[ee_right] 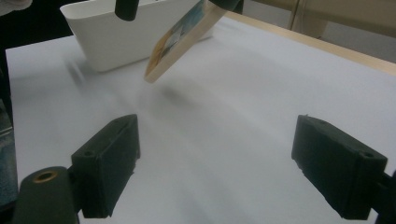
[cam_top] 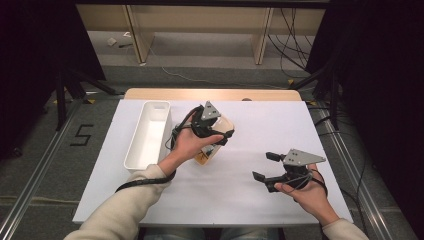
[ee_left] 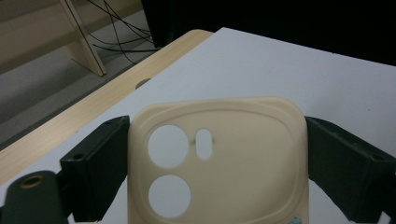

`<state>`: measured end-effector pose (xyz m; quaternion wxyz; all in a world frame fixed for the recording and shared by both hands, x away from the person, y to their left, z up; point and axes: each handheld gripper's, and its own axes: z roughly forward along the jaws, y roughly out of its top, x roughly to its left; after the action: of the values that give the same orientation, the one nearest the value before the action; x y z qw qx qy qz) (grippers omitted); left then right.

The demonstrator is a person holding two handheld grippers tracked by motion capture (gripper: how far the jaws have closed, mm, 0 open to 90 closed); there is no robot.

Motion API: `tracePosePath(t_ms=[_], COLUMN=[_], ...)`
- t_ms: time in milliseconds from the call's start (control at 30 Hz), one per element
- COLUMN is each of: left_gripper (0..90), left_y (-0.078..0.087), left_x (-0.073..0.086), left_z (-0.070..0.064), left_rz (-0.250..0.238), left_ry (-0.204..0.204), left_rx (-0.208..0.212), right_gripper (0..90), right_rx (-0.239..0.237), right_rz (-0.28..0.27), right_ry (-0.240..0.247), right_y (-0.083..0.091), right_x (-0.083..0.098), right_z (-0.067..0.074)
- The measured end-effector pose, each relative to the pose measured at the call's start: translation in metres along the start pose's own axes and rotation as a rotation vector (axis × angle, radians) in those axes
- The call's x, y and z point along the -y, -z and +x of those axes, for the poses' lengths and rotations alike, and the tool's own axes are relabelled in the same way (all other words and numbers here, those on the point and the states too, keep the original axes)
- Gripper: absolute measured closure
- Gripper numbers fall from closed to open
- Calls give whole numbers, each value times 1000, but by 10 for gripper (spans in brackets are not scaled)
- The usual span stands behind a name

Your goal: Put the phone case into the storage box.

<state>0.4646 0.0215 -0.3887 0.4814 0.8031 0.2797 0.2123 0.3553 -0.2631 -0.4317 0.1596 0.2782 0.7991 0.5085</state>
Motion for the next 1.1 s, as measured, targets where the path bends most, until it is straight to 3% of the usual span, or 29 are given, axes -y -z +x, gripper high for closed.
tracePosePath(t_ms=[433, 1100], left_gripper=[111, 111], left_y=[22, 35], left_x=[2, 0], left_z=[1, 1], left_rz=[-31, -52], left_ry=[5, 20], left_rx=[-34, -47], right_gripper=[163, 163], right_rx=[-1, 2], right_rz=[3, 1], right_ry=[0, 6], right_y=[-1, 0], right_x=[0, 0], right_z=[0, 1])
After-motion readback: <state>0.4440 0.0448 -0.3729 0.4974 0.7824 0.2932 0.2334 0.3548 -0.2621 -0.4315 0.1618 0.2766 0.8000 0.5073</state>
